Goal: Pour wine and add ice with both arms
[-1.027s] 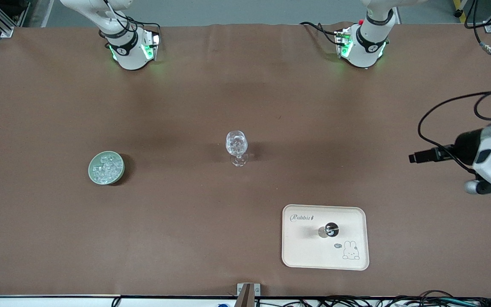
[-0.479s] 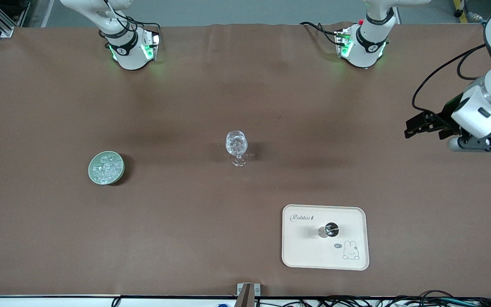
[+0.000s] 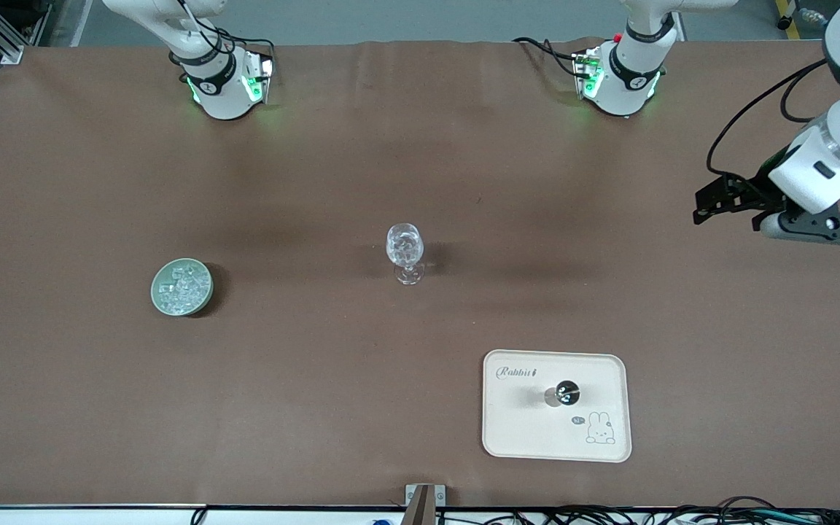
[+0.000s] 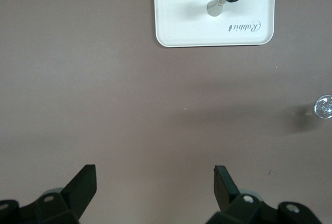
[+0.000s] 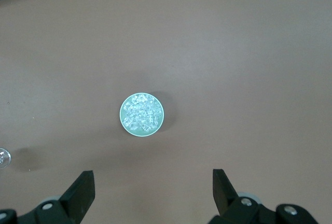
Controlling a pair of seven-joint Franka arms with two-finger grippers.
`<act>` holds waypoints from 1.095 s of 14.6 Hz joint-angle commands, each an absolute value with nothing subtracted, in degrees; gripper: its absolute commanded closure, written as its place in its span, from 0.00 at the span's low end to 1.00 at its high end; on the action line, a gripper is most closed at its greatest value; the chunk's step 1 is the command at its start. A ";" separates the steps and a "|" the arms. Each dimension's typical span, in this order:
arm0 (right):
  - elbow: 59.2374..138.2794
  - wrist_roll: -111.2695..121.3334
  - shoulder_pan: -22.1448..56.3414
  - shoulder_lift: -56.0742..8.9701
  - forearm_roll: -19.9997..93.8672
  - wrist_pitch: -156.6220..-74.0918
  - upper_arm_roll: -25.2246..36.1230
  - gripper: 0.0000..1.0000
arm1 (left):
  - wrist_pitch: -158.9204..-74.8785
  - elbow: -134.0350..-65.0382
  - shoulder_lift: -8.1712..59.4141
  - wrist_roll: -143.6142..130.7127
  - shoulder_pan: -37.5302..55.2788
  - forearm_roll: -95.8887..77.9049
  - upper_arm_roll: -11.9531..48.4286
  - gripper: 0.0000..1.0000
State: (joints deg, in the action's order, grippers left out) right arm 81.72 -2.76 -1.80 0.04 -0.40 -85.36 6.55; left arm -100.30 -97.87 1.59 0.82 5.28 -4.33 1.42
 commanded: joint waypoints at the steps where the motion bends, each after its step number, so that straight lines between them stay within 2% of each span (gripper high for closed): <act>1: 83.50 -2.81 -1.32 1.76 0.70 -85.52 7.12 0.00 | -99.14 -92.12 5.27 0.36 5.54 -1.67 1.93 0.00; 11: 83.50 -2.90 -1.23 1.76 0.70 -85.43 7.12 0.00 | -98.00 -90.35 3.60 -1.49 5.45 -0.97 -0.79 0.00; 16: 83.50 -2.99 -1.14 1.76 0.70 -85.43 7.12 0.00 | -92.91 -90.26 2.20 -2.99 7.03 0.09 -0.97 0.00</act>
